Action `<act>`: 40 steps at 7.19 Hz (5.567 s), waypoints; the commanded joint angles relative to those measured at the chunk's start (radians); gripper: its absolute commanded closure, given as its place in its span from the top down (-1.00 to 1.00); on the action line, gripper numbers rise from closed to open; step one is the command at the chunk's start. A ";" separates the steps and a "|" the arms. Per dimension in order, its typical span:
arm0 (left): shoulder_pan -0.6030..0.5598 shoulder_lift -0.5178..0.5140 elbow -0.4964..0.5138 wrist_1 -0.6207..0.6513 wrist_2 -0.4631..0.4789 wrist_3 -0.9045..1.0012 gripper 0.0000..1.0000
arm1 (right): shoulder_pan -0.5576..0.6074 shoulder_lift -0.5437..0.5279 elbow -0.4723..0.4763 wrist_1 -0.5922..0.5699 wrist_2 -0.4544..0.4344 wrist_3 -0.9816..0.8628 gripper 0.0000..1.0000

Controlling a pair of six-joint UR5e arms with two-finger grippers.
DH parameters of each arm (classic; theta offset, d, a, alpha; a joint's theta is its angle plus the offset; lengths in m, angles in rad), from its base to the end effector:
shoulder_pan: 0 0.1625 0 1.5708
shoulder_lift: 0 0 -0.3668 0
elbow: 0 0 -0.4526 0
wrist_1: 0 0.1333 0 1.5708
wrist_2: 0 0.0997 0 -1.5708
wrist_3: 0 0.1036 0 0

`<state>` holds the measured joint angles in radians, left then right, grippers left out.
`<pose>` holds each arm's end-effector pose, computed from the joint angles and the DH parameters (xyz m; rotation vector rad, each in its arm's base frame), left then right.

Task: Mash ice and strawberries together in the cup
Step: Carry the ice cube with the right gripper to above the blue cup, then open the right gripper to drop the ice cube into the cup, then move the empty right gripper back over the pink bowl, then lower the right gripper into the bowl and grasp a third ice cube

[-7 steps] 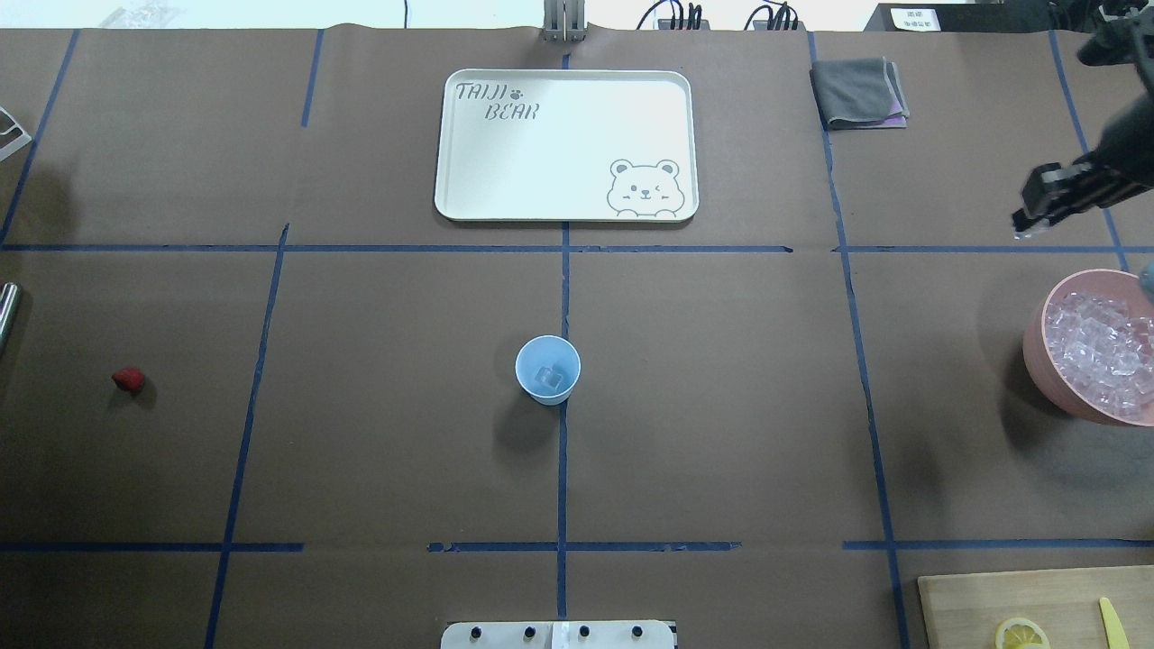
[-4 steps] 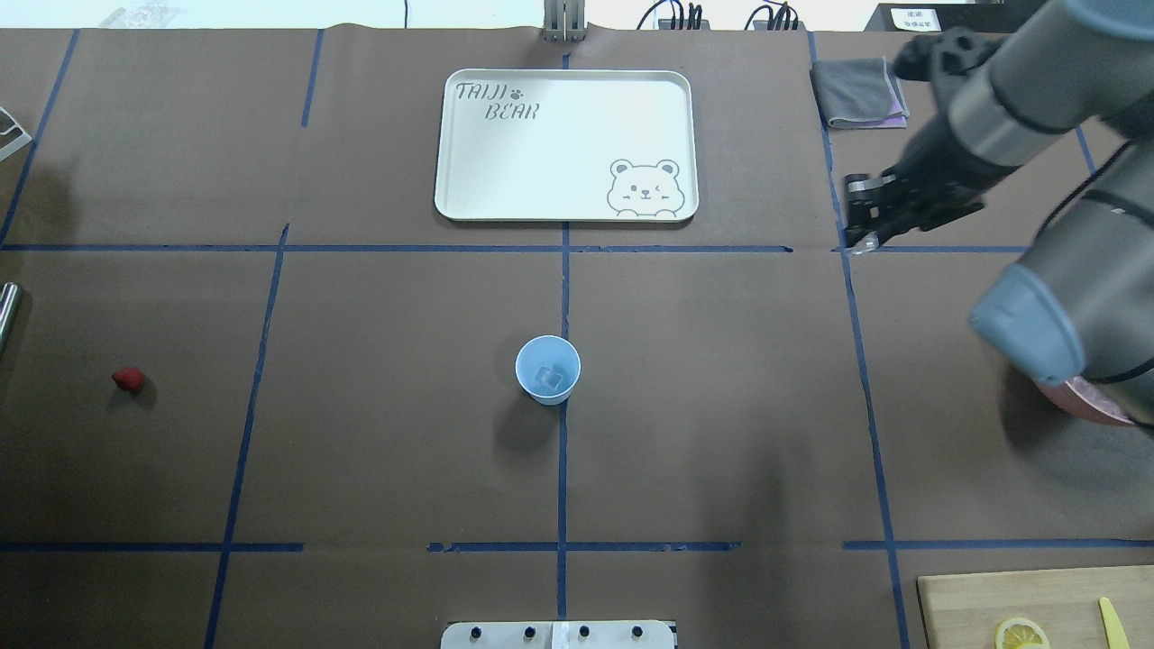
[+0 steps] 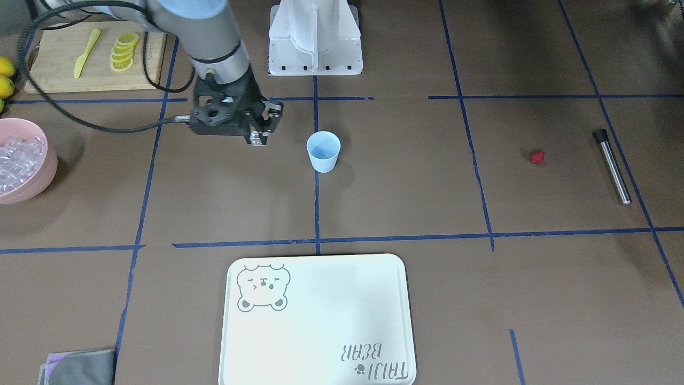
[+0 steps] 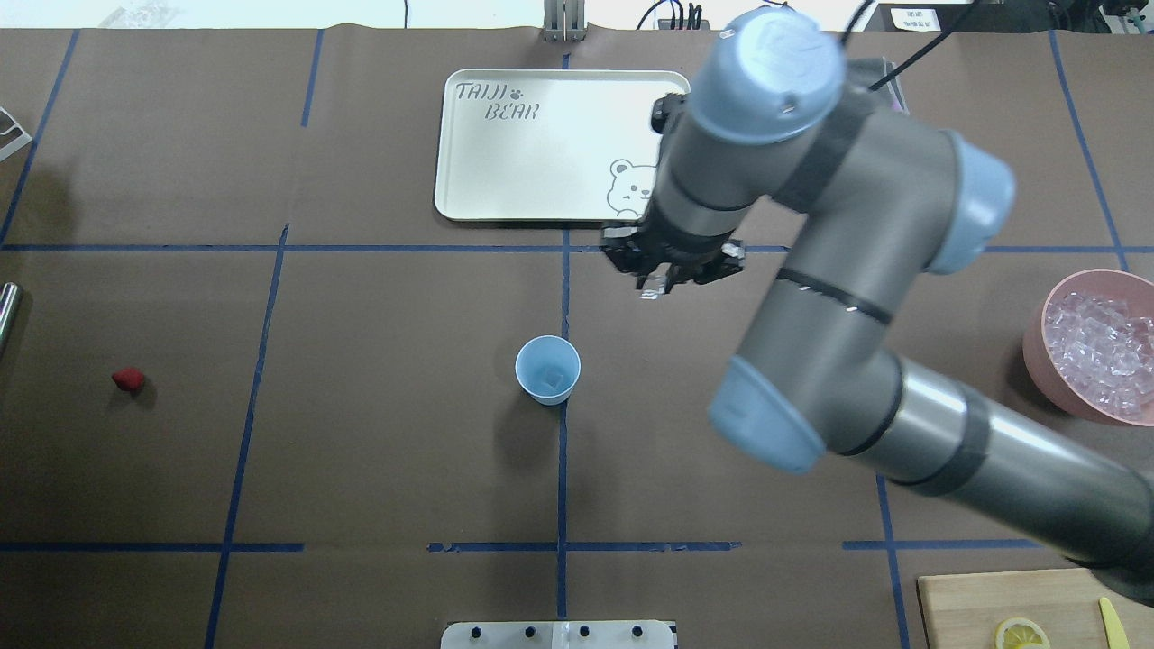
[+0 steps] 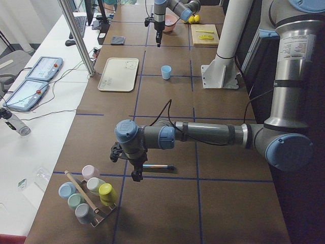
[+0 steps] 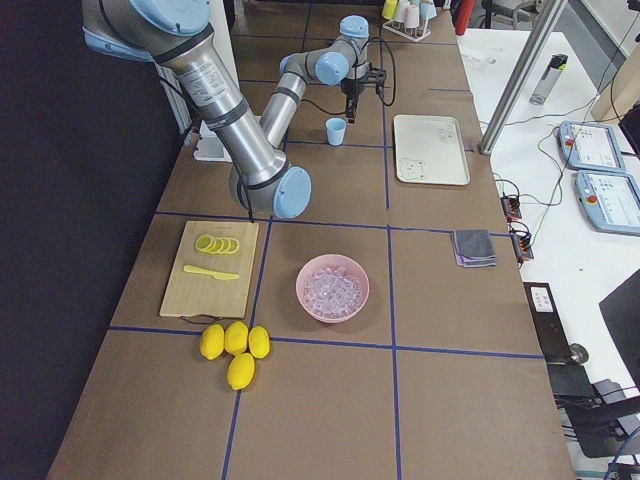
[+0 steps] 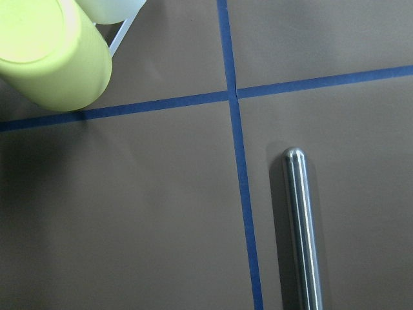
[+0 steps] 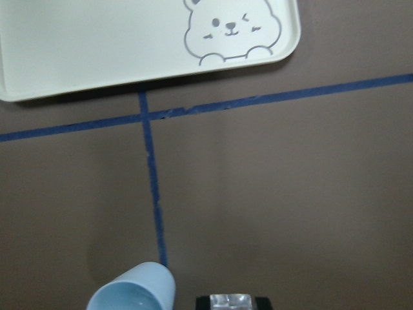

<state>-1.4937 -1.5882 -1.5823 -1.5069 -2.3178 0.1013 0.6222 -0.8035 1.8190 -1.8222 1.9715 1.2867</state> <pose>-0.0199 -0.5590 0.5956 -0.0243 0.7481 0.1569 -0.4588 -0.4434 0.0418 -0.0125 -0.8445 0.1647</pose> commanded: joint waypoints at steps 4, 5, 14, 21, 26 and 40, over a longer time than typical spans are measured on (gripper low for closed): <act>0.001 -0.001 0.008 0.001 0.000 -0.002 1.00 | -0.162 0.133 -0.240 0.087 -0.135 0.129 -1.00; 0.001 -0.001 0.007 0.001 0.000 -0.002 1.00 | -0.164 0.132 -0.241 0.087 -0.135 0.128 -0.98; 0.003 -0.002 0.007 0.001 0.000 -0.002 1.00 | 0.028 0.022 -0.117 0.080 0.022 -0.097 0.99; 0.003 -0.002 0.004 0.001 -0.009 -0.002 1.00 | 0.584 -0.705 0.161 0.112 0.321 -1.106 0.99; 0.003 -0.002 0.005 0.001 -0.031 -0.002 1.00 | 0.614 -0.959 -0.009 0.506 0.320 -1.158 0.98; 0.004 -0.002 0.007 0.001 -0.031 -0.002 1.00 | 0.493 -0.968 -0.010 0.508 0.250 -1.093 -0.02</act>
<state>-1.4898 -1.5907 -1.5754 -1.5064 -2.3485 0.0997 1.1152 -1.7705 1.8086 -1.3142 2.2339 0.1967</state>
